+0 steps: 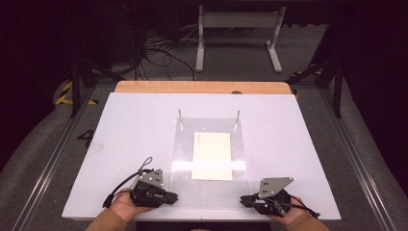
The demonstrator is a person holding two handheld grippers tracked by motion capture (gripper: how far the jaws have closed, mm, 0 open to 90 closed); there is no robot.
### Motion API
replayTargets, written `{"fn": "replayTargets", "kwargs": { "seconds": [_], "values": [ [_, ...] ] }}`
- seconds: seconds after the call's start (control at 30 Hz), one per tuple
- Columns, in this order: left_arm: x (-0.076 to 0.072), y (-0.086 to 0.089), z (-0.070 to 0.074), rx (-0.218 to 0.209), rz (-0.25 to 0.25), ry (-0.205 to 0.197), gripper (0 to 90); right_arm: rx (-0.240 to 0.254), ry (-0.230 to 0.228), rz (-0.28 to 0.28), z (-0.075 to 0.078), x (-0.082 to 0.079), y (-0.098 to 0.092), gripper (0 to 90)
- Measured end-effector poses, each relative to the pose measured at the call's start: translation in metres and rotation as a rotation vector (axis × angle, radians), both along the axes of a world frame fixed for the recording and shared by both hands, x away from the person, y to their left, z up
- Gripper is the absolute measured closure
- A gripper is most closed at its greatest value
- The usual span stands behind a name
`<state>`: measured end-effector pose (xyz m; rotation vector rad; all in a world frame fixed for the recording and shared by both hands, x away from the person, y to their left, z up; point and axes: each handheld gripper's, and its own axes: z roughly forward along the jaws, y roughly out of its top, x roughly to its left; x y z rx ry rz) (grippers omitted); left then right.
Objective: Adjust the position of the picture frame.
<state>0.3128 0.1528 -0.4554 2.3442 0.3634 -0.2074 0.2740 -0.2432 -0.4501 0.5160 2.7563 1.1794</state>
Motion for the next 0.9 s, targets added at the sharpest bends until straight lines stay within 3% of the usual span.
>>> {"fn": "replayTargets", "kwargs": {
  "seconds": [0.23, 0.47, 0.5, 0.53, 0.57, 0.67, 0.8, 0.87, 0.9],
  "values": [
    [-0.01, -0.001, 0.001, 0.016, -0.033, 0.006, 82.7, -0.005, 0.019, 0.021, 0.001, -0.012, 0.001, 82.8],
    [-0.009, -0.001, 0.001, 0.011, -0.048, 0.045, 78.6, -0.005, 0.038, 0.045, 0.001, -0.01, 0.001, 81.2],
    [-0.008, -0.001, 0.002, 0.009, -0.057, 0.05, 74.7, 0.017, 0.025, 0.037, 0.005, -0.008, -0.001, 75.0],
    [-0.008, -0.001, 0.002, 0.009, -0.057, 0.05, 73.3, 0.042, 0.012, 0.025, 0.009, -0.006, -0.004, 74.2],
    [-0.007, 0.0, 0.003, -0.002, -0.049, 0.04, 73.3, 0.042, 0.012, 0.025, 0.009, -0.006, -0.004, 74.2],
    [-0.004, 0.007, 0.013, -0.084, 0.027, -0.007, 65.3, 0.122, -0.043, -0.035, 0.021, -0.001, -0.012, 69.8],
    [-0.006, 0.01, 0.021, -0.129, 0.064, -0.083, 62.0, 0.146, -0.068, -0.084, 0.025, 0.004, -0.016, 64.8],
    [-0.005, 0.013, 0.026, -0.165, 0.129, -0.135, 55.1, 0.166, -0.104, -0.122, 0.027, 0.007, -0.02, 62.6],
    [-0.005, 0.013, 0.026, -0.165, 0.129, -0.135, 53.6, 0.166, -0.104, -0.122, 0.027, 0.007, -0.02, 62.6]
  ]
}}
